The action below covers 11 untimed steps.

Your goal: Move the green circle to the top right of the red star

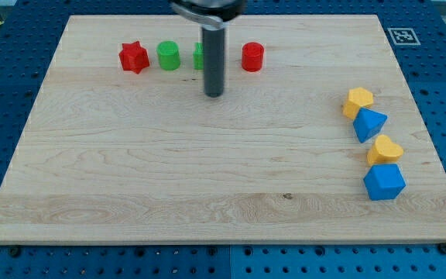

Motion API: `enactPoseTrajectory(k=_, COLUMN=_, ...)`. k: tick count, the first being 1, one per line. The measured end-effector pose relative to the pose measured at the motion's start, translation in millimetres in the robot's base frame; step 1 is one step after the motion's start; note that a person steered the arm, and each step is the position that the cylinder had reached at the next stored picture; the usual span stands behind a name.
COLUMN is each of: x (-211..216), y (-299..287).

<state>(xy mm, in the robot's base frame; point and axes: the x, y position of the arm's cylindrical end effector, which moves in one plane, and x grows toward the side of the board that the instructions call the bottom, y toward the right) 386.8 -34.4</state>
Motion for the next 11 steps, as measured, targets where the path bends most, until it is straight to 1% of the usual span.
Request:
enactPoseTrajectory(k=1, x=-3, y=-1)
enactPoseTrajectory(k=2, x=-32, y=-27)
enactPoseTrajectory(k=5, x=-49, y=-51)
enactPoseTrajectory(k=6, x=-58, y=-53)
enactPoseTrajectory(k=10, x=-129, y=-55)
enactPoseTrajectory(k=11, x=-122, y=-47)
